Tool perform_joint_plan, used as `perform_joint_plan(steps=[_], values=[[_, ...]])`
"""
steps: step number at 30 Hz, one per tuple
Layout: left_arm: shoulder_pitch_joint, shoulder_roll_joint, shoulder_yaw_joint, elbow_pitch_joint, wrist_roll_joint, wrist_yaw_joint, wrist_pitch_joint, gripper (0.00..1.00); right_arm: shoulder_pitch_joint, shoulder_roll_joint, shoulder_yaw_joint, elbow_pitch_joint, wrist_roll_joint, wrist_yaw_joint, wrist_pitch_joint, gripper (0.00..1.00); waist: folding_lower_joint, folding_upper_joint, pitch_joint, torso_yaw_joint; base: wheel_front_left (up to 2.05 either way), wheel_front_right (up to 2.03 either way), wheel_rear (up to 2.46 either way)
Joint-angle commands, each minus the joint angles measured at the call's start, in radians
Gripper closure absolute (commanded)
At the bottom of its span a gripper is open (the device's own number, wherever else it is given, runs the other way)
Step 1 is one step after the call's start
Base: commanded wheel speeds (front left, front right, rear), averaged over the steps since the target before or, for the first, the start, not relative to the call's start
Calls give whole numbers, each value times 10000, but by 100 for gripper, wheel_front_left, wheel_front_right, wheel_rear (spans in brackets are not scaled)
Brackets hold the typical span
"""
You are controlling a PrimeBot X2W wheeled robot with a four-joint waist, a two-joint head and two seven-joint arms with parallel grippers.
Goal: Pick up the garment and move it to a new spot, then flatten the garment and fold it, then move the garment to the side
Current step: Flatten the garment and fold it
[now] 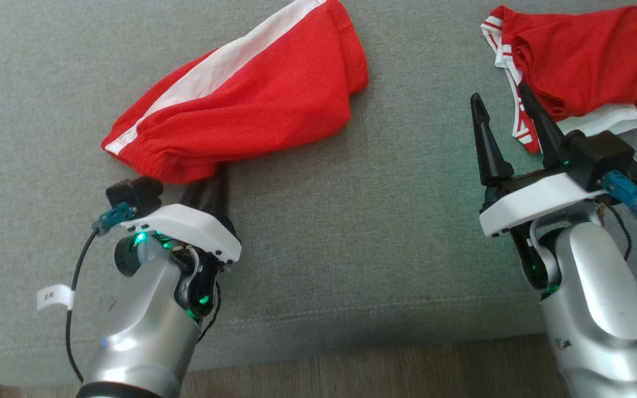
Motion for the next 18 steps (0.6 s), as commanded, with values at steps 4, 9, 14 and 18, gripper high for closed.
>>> perform_joint_plan(steps=[4,9,14,18], values=[[-333,133,330,-159,385,-96,-61,100,-251,170,151,-315,-123,-4,21,0,0,0,-24,57,0,0,0],[-264,133,260,-33,876,-153,-61,100,-213,170,95,-262,-136,-4,30,0,0,0,-132,179,0,0,0],[-124,210,55,105,1921,-236,-61,100,-147,191,86,-137,-94,-4,16,0,0,0,-363,399,0,0,0],[-30,471,-238,270,2759,-295,-61,100,-95,213,115,-24,-44,-4,5,0,0,0,-524,594,0,0,0]])
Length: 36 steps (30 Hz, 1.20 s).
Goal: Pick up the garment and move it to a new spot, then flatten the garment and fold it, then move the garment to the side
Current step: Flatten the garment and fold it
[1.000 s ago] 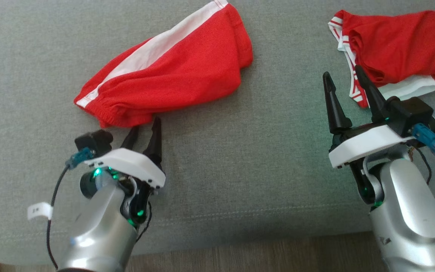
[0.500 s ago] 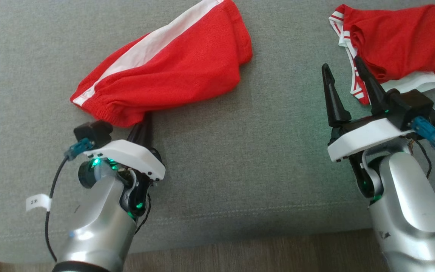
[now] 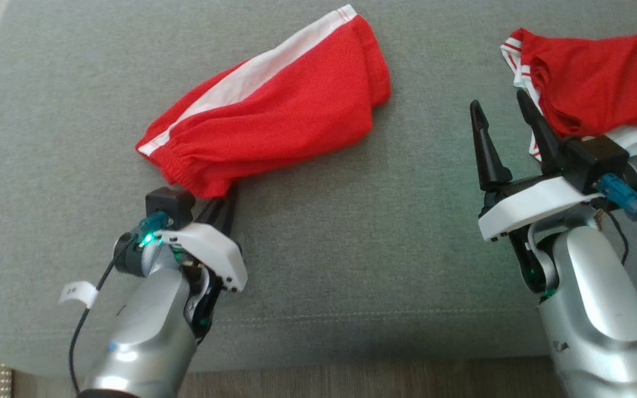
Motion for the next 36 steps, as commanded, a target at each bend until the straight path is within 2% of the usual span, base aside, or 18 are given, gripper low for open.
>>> perform_joint_plan(steps=[1,15,20,25,26,27,28,36], values=[[-75,361,190,-145,164,-66,-61,100,-108,173,189,-264,38,-4,-2,0,0,-1,-79,95,0,0,0],[-484,1466,-1546,871,2292,-354,-61,100,-66,234,251,-9,120,-4,-51,0,0,-1,-231,475,0,0,0],[-708,1758,-2023,1055,2932,-44,-61,100,-63,245,281,62,135,-4,-40,0,0,-1,-237,540,0,0,0],[-764,1755,-2168,1273,3084,235,-61,100,-35,251,350,159,175,-4,18,0,0,-1,-288,572,0,0,0],[-742,1725,-2193,1311,3083,248,-61,63,-29,252,355,174,179,-4,32,0,0,-1,-301,581,0,0,0],[-724,1691,-2176,1335,3042,271,-61,8,-23,250,356,189,183,-4,45,0,0,-1,-315,590,0,0,0],[-697,1649,-2100,1343,2947,319,-61,0,-18,248,355,206,187,-4,57,0,0,-1,-332,598,0,0,0],[-68,1355,-728,37,1649,744,-61,0,86,222,269,337,228,-4,101,0,0,-1,-605,764,0,0,0]])
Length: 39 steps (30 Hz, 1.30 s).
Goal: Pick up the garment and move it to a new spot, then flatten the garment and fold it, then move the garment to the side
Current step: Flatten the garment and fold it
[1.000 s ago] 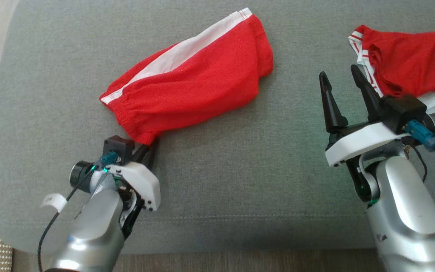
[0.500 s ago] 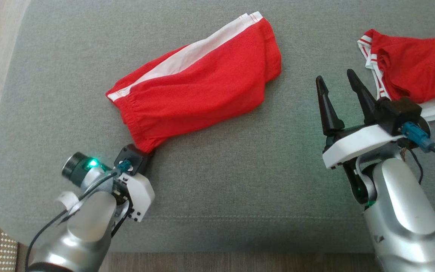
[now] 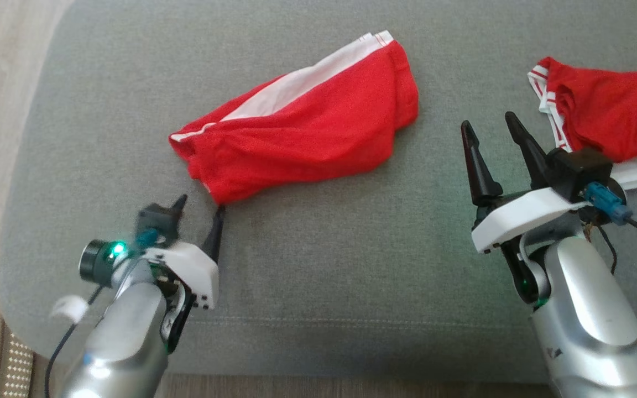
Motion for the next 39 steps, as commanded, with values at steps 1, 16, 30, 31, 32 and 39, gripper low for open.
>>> perform_joint_plan(steps=[1,16,30,31,32,39], values=[[-65,185,606,-531,-237,101,-61,0,-10,94,160,-286,47,-4,12,0,0,0,-90,70,0,0,0],[2728,-1079,4524,-6397,-1288,85,-61,0,347,120,77,-106,386,-4,103,0,0,0,-479,516,0,0,0],[3116,-1176,4076,-6894,-1761,85,-61,0,-639,205,-668,1568,4319,-4,1989,0,0,0,90,1234,0,0,0],[3096,-1176,4031,-6893,-1779,91,-61,0,-791,206,-742,1777,4752,-4,2152,0,0,0,152,1320,0,0,0],[3076,-1177,3988,-6893,-1792,99,-61,0,-949,206,-828,2007,5213,-4,2307,0,0,0,208,1405,0,0,0],[2961,-1177,3644,-6991,-1899,177,-61,0,-2133,208,-1278,3662,7497,-4,2828,0,0,0,542,2018,0,0,0]])
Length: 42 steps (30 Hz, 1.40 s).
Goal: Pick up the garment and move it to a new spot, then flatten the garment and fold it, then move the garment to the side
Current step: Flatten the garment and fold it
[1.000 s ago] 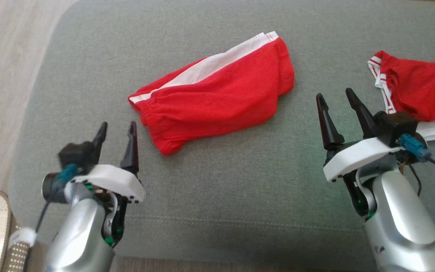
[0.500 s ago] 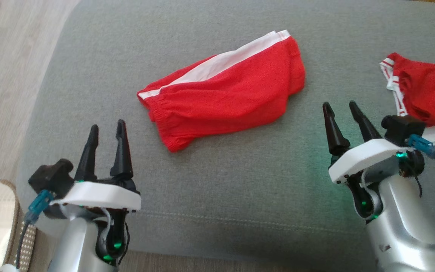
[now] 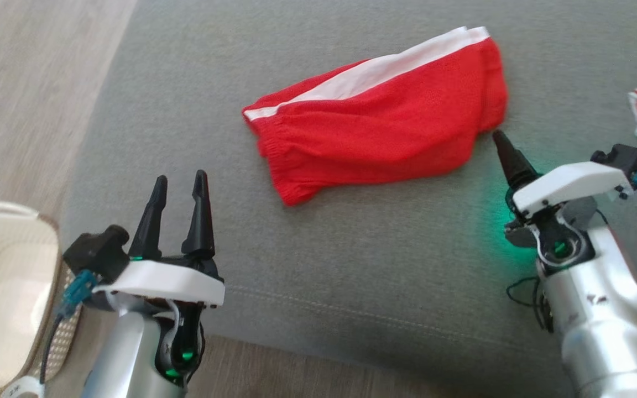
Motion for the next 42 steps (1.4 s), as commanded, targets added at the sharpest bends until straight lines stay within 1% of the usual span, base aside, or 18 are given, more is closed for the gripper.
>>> perform_joint_plan(steps=[1,2,8,11,20,25,26,27,28,33,42], values=[[-454,94,236,-397,-86,79,-59,0,-655,162,109,142,417,-2,91,0,0,0,213,299,0,0,0],[-454,94,236,-397,-86,79,-59,0,-655,162,109,142,417,-2,91,0,0,0,213,299,0,0,0],[-509,94,64,-547,-139,131,-59,0,-1649,163,-6,1348,1071,-2,41,0,0,0,505,678,0,0,0],[-569,94,-31,-619,-209,139,-59,0,-2138,163,-130,1959,1145,-2,-72,0,0,0,688,845,0,0,0],[-839,93,-307,-796,-490,217,-59,0,-3503,73,-302,3939,527,-2,-198,0,0,0,1187,1253,0,0,0],[-975,93,-395,-828,-602,256,-59,0,-4060,57,-267,4793,220,-2,-196,0,0,0,1366,1403,0,0,0],[-994,93,-408,-833,-617,265,-59,0,-4132,59,-228,4880,152,-2,-181,9,0,0,1390,1423,0,0,0],[-1009,93,-419,-840,-630,274,-59,0,-4189,62,-181,4940,83,-2,-186,81,0,0,1410,1439,0,0,0],[-1020,93,-426,-848,-640,282,-59,0,-4236,63,-125,4979,-3,-2,-253,100,0,0,1432,1448,0,0,0],[-1063,93,-448,-865,-664,330,-59,0,-4343,41,103,4830,-255,-2,-729,100,0,0,1515,1422,0,0,0],[-1080,93,-392,-751,-611,283,-59,0,-3861,-124,246,3855,-221,-2,-1859,100,0,0,1299,1050,0,0,0]])
